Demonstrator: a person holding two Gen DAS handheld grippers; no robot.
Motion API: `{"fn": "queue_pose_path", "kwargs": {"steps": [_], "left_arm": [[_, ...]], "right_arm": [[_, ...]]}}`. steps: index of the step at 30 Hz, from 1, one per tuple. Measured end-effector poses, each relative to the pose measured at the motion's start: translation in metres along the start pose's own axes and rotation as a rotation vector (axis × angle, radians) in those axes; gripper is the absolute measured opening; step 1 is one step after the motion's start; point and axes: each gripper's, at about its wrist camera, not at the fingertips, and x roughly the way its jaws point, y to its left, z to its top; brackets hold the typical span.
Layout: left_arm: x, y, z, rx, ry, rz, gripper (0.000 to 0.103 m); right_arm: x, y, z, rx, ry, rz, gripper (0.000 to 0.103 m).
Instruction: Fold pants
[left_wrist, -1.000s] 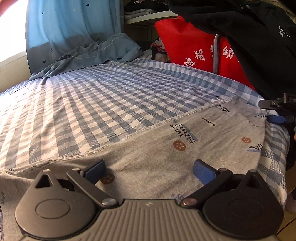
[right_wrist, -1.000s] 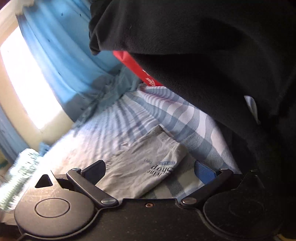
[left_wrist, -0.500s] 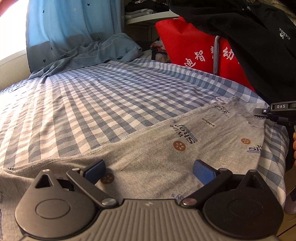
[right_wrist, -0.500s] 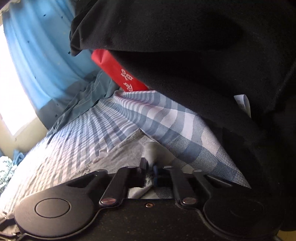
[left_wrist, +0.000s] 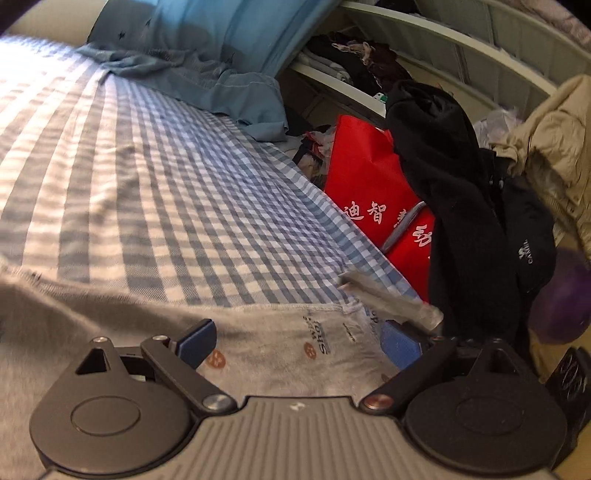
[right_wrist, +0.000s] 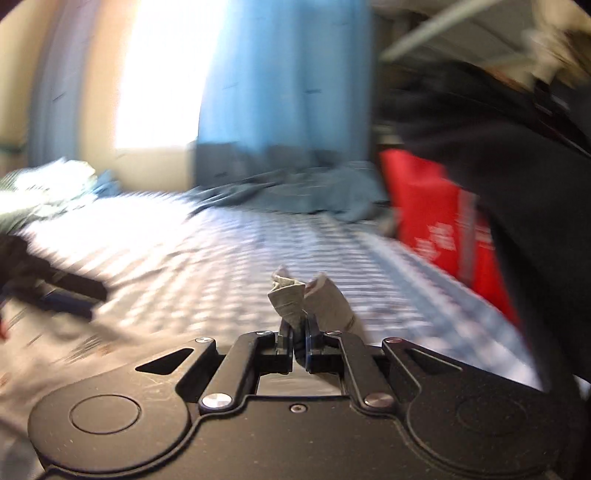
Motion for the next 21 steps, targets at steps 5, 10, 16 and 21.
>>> {"fn": "queue_pose_path", "kwargs": {"steps": [5, 10, 16, 21], "left_arm": [[-0.027, 0.017, -0.013, -0.041, -0.020, 0.017, 0.099], [-0.033, 0.030, -0.021, -0.080, 0.022, 0.035, 0.099], [-0.026, 0.026, -0.028, -0.072, 0.045, 0.022, 0.100], [-0.015, 0.025, -0.029, -0.141, 0.086, -0.041, 0.099]], "right_arm": [[-0.007, 0.082, -0.012, -0.156, 0.063, 0.107, 0.005], [-0.006, 0.141, -0.039, -0.295, 0.107, 0.076, 0.006], [-0.003, 0.141, -0.049, -0.234, 0.086, 0.039, 0.009], [-0.003, 0.136, -0.047, -0.193, 0.085, 0.044, 0.010]]}}
